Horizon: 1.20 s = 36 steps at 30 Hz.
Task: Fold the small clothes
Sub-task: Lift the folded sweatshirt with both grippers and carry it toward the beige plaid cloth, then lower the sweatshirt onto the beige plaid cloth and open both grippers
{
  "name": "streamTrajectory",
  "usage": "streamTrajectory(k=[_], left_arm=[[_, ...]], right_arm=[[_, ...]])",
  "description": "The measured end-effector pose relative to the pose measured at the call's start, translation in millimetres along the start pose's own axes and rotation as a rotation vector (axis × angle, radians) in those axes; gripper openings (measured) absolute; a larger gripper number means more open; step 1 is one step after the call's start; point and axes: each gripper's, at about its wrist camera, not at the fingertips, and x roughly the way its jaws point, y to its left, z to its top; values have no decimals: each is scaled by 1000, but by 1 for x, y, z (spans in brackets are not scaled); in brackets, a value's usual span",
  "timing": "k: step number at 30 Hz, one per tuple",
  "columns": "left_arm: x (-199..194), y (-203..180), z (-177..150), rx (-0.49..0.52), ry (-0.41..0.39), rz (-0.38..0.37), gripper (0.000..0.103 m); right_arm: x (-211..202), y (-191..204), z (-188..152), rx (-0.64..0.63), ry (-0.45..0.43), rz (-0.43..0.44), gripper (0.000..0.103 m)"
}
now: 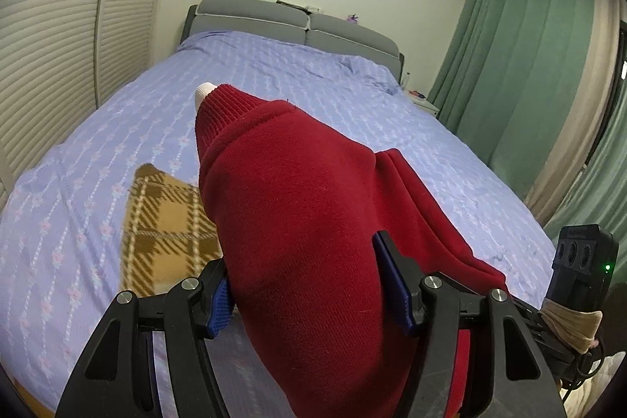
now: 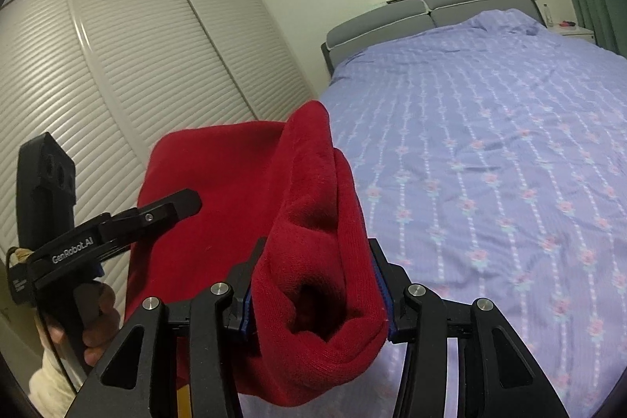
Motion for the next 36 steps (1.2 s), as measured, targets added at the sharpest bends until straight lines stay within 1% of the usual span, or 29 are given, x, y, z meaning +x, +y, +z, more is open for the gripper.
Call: streamTrajectory(k=[9, 12, 14, 18, 21, 26, 29, 31, 33, 35, 36], left_arm=[[15, 60, 48, 26, 4, 37, 63], [27, 76, 62, 46, 16, 68, 63], [37, 82, 67, 77, 29, 90, 62], [59, 90, 68, 114, 37, 118, 61], [77, 102, 67, 135, 53, 138, 61], [111, 119, 62, 189, 151, 182, 61], [128, 124, 52, 236, 190, 245, 63], [134, 127, 46, 242, 195, 267, 64], [136, 129, 40, 237, 178, 271, 65], [135, 130, 37, 237, 163, 277, 66], [136, 130, 36, 244, 160, 285, 67]], right_arm=[[59, 28, 18, 23, -7, 49, 46], [77, 38, 22, 20, -10, 71, 46], [90, 45, 21, 12, -6, 76, 45], [110, 47, 16, 0, 10, 68, 44], [125, 53, 9, -10, 20, 42, 44], [141, 64, -9, -71, 39, -15, 43], [149, 67, -15, -81, 55, -26, 43], [151, 64, -20, -67, 76, -21, 43], [153, 57, -24, -31, 100, -14, 43], [154, 51, -25, 0, 110, -3, 47], [153, 46, -25, 25, 118, 9, 47]])
